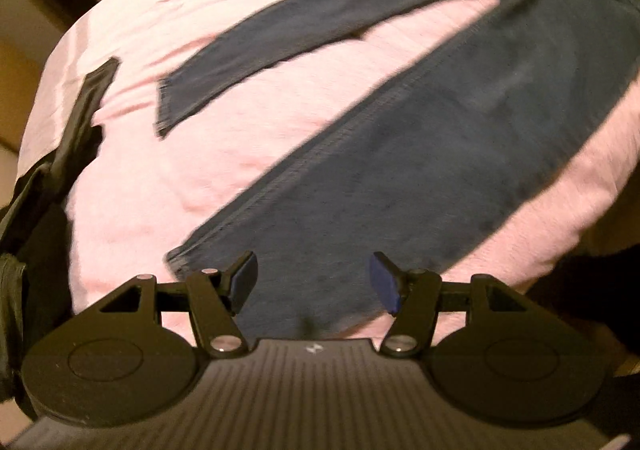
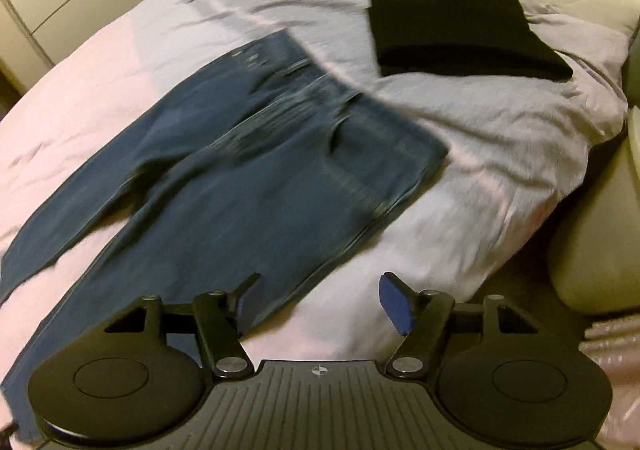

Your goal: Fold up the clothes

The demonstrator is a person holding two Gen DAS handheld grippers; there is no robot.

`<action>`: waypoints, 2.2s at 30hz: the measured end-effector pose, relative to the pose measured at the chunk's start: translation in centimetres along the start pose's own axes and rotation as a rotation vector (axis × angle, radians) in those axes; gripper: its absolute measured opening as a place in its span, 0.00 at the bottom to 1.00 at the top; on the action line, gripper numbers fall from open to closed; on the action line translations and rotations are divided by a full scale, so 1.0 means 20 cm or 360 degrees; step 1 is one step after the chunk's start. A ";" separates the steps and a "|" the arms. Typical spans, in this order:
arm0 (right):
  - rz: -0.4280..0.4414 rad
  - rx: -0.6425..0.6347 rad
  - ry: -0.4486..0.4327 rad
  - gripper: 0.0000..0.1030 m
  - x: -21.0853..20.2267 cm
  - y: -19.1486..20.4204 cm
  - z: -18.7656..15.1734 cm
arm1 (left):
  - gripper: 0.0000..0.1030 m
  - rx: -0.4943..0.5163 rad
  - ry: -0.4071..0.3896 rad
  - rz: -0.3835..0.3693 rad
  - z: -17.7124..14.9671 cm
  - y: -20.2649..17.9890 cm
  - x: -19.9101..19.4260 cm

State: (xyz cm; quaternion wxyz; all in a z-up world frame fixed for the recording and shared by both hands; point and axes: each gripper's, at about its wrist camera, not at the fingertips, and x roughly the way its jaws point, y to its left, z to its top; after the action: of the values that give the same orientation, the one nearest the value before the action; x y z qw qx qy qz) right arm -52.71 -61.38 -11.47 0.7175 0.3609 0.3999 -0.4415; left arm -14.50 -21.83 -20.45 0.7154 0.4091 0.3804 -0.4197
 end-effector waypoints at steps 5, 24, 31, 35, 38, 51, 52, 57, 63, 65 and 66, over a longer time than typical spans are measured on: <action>0.0035 -0.0058 -0.0047 0.67 -0.22 0.24 -0.06 | 0.58 -0.0104 -0.0050 -0.0072 0.03 0.10 -0.11; -0.0029 -0.0348 -0.0003 0.74 -0.42 0.47 0.05 | 0.69 -0.0309 -0.0204 -0.0181 0.39 -0.10 -0.38; 0.0009 -0.0453 -0.0017 0.74 -0.40 0.58 0.03 | 0.75 -0.0352 -0.0221 -0.0144 0.41 -0.07 -0.40; 0.0037 -0.0552 -0.0024 0.74 -0.39 0.66 0.01 | 0.75 -0.0368 -0.0226 -0.0105 0.40 -0.04 -0.42; 0.0047 -0.0636 -0.0017 0.74 -0.38 0.72 -0.01 | 0.76 -0.0364 -0.0223 -0.0081 0.38 -0.02 -0.43; 0.0098 -0.0821 0.0081 0.74 -0.30 0.88 -0.17 | 0.76 -0.0406 -0.0135 -0.0019 0.17 0.04 -0.45; 0.0103 -0.0827 0.0088 0.74 -0.29 0.89 -0.18 | 0.76 -0.0411 -0.0127 -0.0016 0.15 0.04 -0.45; 0.0126 -0.0856 0.0113 0.74 -0.27 0.93 -0.23 | 0.76 -0.0437 -0.0110 0.0009 0.08 0.07 -0.46; 0.0141 -0.0879 0.0117 0.74 -0.26 0.96 -0.25 | 0.76 -0.0423 -0.0112 0.0045 0.05 0.08 -0.46; 0.0150 -0.0886 0.0099 0.74 -0.25 0.95 -0.25 | 0.76 -0.0365 -0.0124 0.0059 0.03 0.06 -0.45; 0.0157 -0.0901 0.0078 0.74 -0.25 0.95 -0.25 | 0.76 -0.0304 -0.0140 0.0074 0.03 0.04 -0.44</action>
State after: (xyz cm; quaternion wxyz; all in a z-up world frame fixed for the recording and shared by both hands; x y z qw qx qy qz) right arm -37.93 -48.59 -6.02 0.8005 0.1759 0.5063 -0.2681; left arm -16.74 -19.50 -12.27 0.7767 0.3290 0.3774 -0.3822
